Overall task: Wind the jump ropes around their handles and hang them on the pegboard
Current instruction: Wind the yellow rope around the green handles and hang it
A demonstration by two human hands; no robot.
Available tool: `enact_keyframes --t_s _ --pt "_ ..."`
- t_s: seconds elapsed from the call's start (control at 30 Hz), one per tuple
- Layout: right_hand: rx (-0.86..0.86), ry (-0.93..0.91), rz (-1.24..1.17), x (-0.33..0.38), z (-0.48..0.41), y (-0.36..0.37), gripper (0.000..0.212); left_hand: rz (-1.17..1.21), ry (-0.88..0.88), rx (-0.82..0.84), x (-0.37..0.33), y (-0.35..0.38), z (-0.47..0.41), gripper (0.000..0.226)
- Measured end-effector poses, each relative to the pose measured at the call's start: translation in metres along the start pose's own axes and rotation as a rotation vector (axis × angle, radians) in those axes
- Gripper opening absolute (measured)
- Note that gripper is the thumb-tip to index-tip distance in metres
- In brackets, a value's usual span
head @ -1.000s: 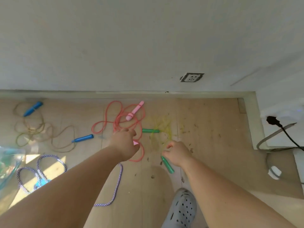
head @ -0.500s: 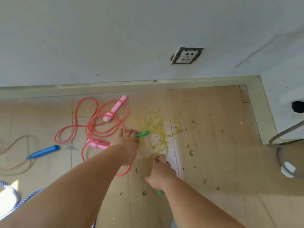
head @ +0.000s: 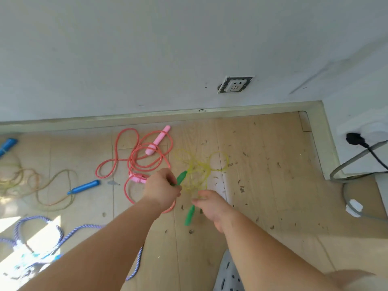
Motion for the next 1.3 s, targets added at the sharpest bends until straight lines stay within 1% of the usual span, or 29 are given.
enact_keyframes --t_s 0.03,0.1,0.17,0.2,0.27,0.33,0.37,0.43,0.53,0.57,0.6,0.67,0.7,0.8,0.93,1.0,1.03,1.1,1.13,1.17,1.2,1.23,1.3 --pt "0.008 -0.001 -0.128 0.009 0.018 -0.001 0.049 0.205 -0.085 0.019 0.000 -0.008 0.022 0.020" --pt "0.010 -0.002 -0.328 0.026 0.062 -0.005 0.043 0.550 -0.215 0.074 -0.006 -0.024 0.073 0.032" --pt "0.033 -0.036 -0.397 0.051 0.120 -0.008 0.032 0.681 -0.277 0.118 -0.023 -0.046 0.133 0.041" --pt "0.054 -0.046 -0.414 0.065 0.155 -0.009 0.030 0.694 -0.286 0.136 -0.036 -0.061 0.166 0.040" --pt "0.097 -0.058 -0.476 0.091 0.226 -0.010 0.032 0.638 -0.297 0.137 -0.062 -0.092 0.229 0.034" --pt "0.157 -0.073 -0.586 0.119 0.304 -0.010 0.032 0.498 -0.307 0.105 -0.090 -0.127 0.293 0.033" --pt "0.195 -0.083 -0.642 0.132 0.345 -0.009 0.031 0.432 -0.285 0.086 -0.106 -0.143 0.324 0.028" --pt "0.268 -0.112 -0.724 0.159 0.424 -0.009 0.029 0.328 -0.198 0.067 -0.151 -0.173 0.388 0.006" --pt "0.375 -0.173 -0.803 0.193 0.531 -0.011 0.032 0.144 -0.023 0.058 -0.222 -0.203 0.468 0.029" --pt "0.416 -0.201 -0.809 0.204 0.566 -0.013 0.034 0.103 0.043 0.036 -0.245 -0.211 0.494 0.029" --pt "0.463 -0.234 -0.805 0.214 0.599 -0.014 0.036 0.118 0.092 0.023 -0.268 -0.216 0.520 0.027" --pt "0.567 -0.313 -0.764 0.231 0.656 -0.019 0.039 0.279 0.137 0.015 -0.304 -0.221 0.561 0.024" --pt "0.613 -0.349 -0.738 0.238 0.678 -0.023 0.044 0.332 0.160 0.011 -0.319 -0.221 0.575 0.024" --pt "0.701 -0.419 -0.687 0.249 0.725 -0.042 0.058 0.275 0.265 -0.026 -0.355 -0.216 0.604 0.032" --pt "0.733 -0.439 -0.783 0.243 0.757 -0.079 0.083 0.252 0.316 0.035 -0.390 -0.195 0.635 0.041" --pt "0.764 -0.449 -0.815 0.242 0.768 -0.096 0.082 0.195 0.344 0.026 -0.401 -0.181 0.647 0.043" --pt "0.770 -0.455 -0.820 0.243 0.773 -0.103 0.077 0.190 0.360 0.007 -0.406 -0.175 0.652 0.040" --pt "0.740 -0.472 -0.754 0.243 0.782 -0.115 0.052 0.228 0.352 -0.050 -0.414 -0.168 0.660 0.036" --pt "0.691 -0.495 -0.660 0.242 0.785 -0.120 0.038 0.250 0.350 -0.074 -0.417 -0.166 0.664 0.035" --pt "0.611 -0.530 -0.529 0.240 0.787 -0.125 0.030 0.256 0.366 -0.082 -0.421 -0.164 0.669 0.032" --pt "0.509 -0.578 -0.381 0.240 0.787 -0.132 0.035 0.238 0.388 -0.074 -0.426 -0.163 0.673 0.029" --pt "0.404 -0.626 -0.234 0.242 0.786 -0.137 0.045 0.198 0.409 -0.050 -0.430 -0.162 0.679 0.026" --pt "0.281 -0.695 0.003 0.247 0.791 -0.144 0.056 0.118 0.445 0.008 -0.439 -0.160 0.692 0.026"
Point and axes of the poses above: each hand's wrist, its own z-axis away from the middle knuckle, its own y-axis out of the palm, x = y × z, the point moved 7 cm from there along -z, towards the middle knuckle, and after that the axes turned 5 degrees about x, right-handed, at the moved point
